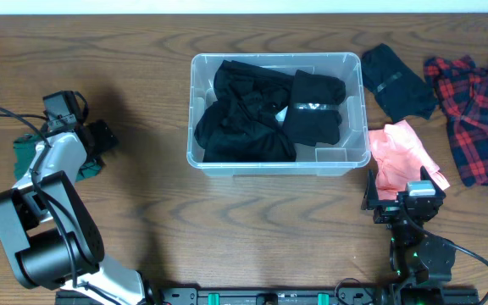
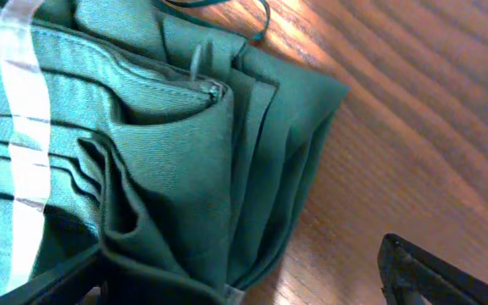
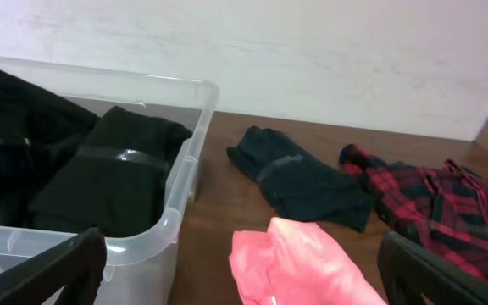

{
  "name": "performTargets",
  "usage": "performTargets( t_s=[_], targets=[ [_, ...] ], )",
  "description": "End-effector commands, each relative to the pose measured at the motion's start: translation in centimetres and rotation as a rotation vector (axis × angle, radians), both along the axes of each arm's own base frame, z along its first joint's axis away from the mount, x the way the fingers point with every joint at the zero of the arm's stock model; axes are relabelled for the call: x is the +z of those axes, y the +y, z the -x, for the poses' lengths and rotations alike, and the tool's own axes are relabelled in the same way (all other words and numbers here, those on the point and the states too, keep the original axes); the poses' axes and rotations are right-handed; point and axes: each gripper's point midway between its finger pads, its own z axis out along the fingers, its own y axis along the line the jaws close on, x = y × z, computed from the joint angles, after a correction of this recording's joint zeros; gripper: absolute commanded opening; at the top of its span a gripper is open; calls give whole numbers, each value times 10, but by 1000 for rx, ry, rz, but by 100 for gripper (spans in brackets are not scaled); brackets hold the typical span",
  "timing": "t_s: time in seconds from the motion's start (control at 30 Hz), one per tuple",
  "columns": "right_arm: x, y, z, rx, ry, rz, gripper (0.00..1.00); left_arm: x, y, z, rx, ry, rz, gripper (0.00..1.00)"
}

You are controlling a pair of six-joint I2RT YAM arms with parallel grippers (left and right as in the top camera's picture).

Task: Pack container
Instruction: 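Close the left gripper on the green garment and lift it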

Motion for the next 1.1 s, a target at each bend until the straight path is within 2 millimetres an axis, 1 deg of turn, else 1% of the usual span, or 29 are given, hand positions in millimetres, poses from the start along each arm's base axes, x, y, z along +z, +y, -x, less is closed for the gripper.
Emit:
performTargets(
  t_s=[0.0,0.17,0.3,0.4,0.57,0.73,0.87,0.93,0.97,1.07],
  targets=[
    [0,0,0,3,-1,10,99,-12,3,-1,-77,63,-32,94],
    [0,0,0,3,-1,9,99,-23,9,7,-68,116,-61,94],
    [0,0,0,3,-1,9,99,-24,11,9,-63,127,-72,83],
    [0,0,0,3,-1,9,99,-25,10,9,-63,130,-71,78],
    [0,0,0,3,-1,9,99,-25,9,11,-64,138,-66,77],
    [0,0,0,3,-1,9,99,-28,7,18,-65,167,-54,77],
    [0,0,0,3,-1,9,99,-28,7,19,-66,171,-53,66],
    [0,0,0,3,-1,10,99,-28,7,19,-66,171,-52,58],
    [0,0,0,3,-1,10,99,-28,6,19,-65,172,-52,56],
    [0,0,0,3,-1,10,99,-30,6,21,-66,177,-50,56]
  ],
)
